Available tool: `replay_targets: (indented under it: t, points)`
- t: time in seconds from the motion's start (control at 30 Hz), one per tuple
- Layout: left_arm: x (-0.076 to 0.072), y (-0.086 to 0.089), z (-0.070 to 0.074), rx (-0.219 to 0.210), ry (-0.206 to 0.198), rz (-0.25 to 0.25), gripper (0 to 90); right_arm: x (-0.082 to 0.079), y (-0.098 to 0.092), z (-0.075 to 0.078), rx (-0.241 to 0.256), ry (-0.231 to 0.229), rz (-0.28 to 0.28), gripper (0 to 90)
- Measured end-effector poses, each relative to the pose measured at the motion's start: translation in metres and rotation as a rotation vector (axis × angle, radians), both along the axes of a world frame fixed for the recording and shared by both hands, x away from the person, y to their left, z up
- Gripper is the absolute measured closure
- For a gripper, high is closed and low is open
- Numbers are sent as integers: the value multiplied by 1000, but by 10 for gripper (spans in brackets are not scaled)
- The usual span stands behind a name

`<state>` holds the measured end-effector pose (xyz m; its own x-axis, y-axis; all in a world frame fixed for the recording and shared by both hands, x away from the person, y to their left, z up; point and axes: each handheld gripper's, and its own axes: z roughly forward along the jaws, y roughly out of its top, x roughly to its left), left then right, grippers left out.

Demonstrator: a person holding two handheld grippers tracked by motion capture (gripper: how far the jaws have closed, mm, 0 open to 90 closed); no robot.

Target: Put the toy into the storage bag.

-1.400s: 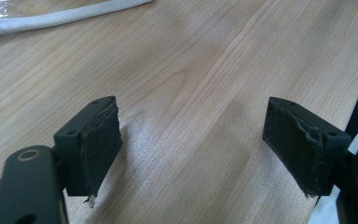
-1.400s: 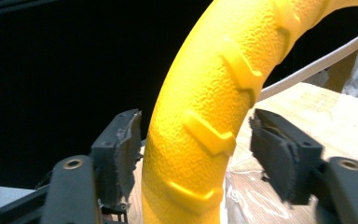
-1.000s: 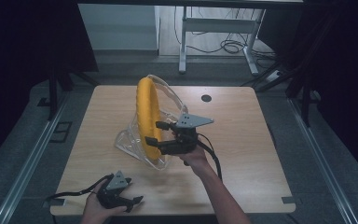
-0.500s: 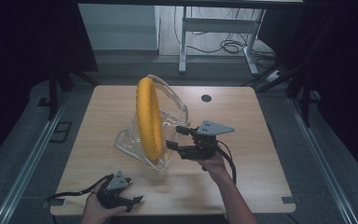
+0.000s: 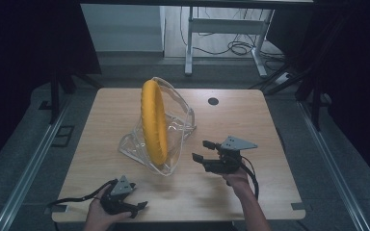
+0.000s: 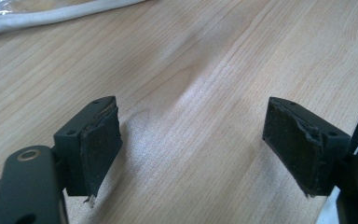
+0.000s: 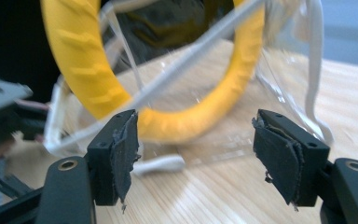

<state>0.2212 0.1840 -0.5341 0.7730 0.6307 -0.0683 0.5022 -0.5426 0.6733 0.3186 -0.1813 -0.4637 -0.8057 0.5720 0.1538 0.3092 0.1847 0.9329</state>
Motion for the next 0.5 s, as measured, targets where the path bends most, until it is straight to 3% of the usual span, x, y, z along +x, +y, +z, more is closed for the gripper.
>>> replay_targets:
  t: [0.07,0.37,0.5]
  points:
    - [0,0,0,2,-2,-1,191,0,-2,-3,-22,-3,-6,303]
    - [-2,1,1,3,-14,-5,191,-3,0,-8,-20,16,-5,304]
    - [-3,4,5,-21,-33,5,192,-2,1,-14,-35,30,-11,301]
